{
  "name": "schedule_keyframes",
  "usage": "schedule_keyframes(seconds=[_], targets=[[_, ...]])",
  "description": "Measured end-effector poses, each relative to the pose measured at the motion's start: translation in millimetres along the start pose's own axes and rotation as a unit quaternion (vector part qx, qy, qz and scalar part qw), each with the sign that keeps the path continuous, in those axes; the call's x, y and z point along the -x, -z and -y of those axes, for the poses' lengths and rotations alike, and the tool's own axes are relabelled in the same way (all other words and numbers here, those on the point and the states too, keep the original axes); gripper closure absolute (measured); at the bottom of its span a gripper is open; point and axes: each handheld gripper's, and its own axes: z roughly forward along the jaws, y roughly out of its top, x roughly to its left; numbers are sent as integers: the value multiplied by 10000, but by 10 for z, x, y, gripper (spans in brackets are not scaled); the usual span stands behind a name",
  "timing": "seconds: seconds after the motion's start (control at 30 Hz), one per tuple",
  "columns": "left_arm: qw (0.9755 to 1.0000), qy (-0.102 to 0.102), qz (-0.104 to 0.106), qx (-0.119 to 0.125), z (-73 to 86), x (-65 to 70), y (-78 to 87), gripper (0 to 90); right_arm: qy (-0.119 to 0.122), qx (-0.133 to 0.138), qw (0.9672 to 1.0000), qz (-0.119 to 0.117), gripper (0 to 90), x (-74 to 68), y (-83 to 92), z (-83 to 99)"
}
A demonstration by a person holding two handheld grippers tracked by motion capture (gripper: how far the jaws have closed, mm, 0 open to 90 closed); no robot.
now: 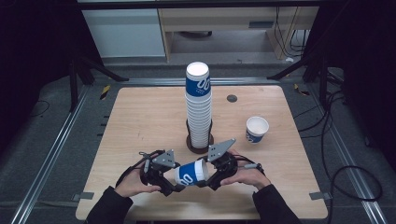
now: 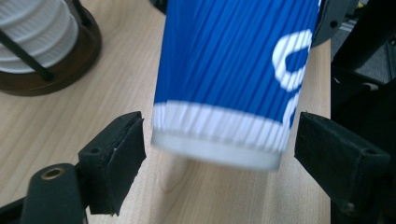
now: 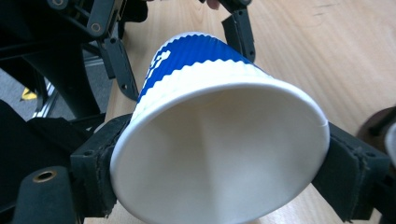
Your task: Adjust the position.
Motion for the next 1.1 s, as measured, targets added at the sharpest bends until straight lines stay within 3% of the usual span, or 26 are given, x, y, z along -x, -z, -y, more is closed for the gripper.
schedule_keyframes(seconds=[0.23, 0.4, 0.6, 0.8, 0.97, 1.1], targets=[[9997, -100, 16, -222, -28, 56, -106, 195, 45, -187, 9997, -155, 150, -27, -106, 1], [9996, -133, 72, -223, -28, 69, -115, 260, 94, -188, 9996, -204, 150, -45, -118, -11], [9997, -146, 38, -173, -26, 62, -99, 268, 103, -143, 9997, -194, 141, -37, -110, -11], [9999, 2, -82, -108, -6, 15, -48, 269, -8, 194, 9998, -4, 91, -4, -47, -30], [9992, 289, -172, 237, 44, -74, 55, 269, -196, 706, 9969, 295, 84, 59, 157, -48], [9964, 506, -238, 633, 68, -118, 129, 269, -354, 927, 9938, 493, 76, 101, 286, -46]])
